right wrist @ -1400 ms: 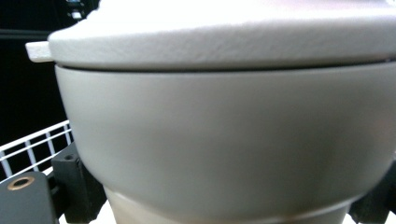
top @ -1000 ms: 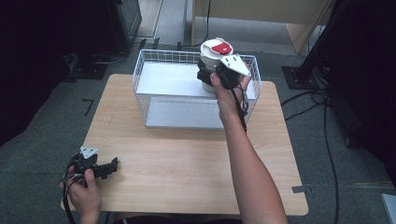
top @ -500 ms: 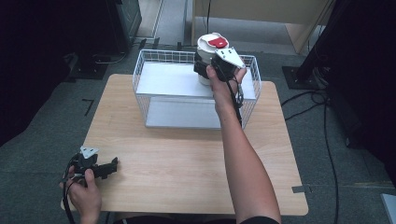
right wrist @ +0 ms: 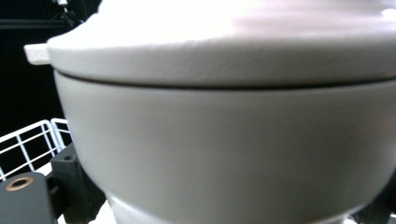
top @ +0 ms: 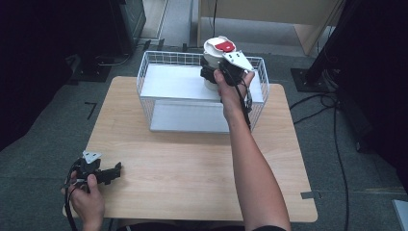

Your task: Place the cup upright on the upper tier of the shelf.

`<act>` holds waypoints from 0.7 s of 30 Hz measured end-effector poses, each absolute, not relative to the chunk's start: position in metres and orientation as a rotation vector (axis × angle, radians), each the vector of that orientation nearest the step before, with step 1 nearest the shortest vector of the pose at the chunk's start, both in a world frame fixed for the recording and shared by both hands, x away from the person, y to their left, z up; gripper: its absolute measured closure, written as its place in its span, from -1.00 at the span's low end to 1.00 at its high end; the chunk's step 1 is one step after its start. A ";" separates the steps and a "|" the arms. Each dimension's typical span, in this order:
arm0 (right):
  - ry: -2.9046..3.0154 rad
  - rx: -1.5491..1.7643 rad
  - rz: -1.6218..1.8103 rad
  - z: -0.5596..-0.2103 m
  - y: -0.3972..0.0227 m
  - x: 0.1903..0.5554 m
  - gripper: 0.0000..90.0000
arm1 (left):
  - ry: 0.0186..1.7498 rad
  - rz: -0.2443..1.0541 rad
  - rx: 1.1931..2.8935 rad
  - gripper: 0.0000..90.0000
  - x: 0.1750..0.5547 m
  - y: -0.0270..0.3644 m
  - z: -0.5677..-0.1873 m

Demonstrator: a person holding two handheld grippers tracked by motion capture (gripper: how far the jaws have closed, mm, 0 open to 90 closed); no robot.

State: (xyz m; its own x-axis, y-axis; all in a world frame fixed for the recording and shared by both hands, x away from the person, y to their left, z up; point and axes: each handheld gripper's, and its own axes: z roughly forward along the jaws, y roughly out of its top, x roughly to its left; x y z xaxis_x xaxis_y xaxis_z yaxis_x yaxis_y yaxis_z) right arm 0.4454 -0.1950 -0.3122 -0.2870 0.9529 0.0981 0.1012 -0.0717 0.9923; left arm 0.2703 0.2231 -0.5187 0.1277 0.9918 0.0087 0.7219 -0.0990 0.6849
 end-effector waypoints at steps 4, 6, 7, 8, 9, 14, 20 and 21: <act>1.489 1.184 1.473 -0.311 -0.196 0.444 -1.00 | 1.648 0.662 1.880 -1.00 0.270 0.223 -0.519; 1.494 1.197 1.466 -0.311 -0.196 0.442 -1.00 | 1.649 0.663 1.877 -1.00 0.270 0.223 -0.519; 1.494 1.198 1.468 -0.310 -0.197 0.441 -1.00 | 1.649 0.663 1.877 -1.00 0.270 0.223 -0.519; 1.494 1.198 1.468 -0.310 -0.197 0.441 -1.00 | 1.649 0.663 1.878 -1.00 0.270 0.223 -0.519; 1.492 1.210 1.468 -0.311 -0.198 0.439 -1.00 | 1.648 0.663 1.879 -1.00 0.270 0.223 -0.519; 1.490 1.208 1.472 -0.314 -0.199 0.435 -0.93 | 1.648 0.662 1.882 -1.00 0.270 0.223 -0.519; 1.498 1.189 1.427 -0.323 -0.199 0.430 -0.77 | 1.648 0.662 1.882 -1.00 0.270 0.223 -0.519; 1.496 1.190 1.425 -0.324 -0.199 0.429 -0.77 | 1.648 0.662 1.882 -1.00 0.270 0.223 -0.519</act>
State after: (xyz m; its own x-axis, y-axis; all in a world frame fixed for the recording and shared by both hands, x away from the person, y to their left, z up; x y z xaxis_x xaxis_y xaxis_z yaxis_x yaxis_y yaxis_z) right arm 0.4289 -0.1985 -0.3236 -0.2964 0.9513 0.0843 0.1303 -0.0472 0.9903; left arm 0.2703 0.2231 -0.5186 0.1284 0.9917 0.0094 0.7224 -0.1000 0.6842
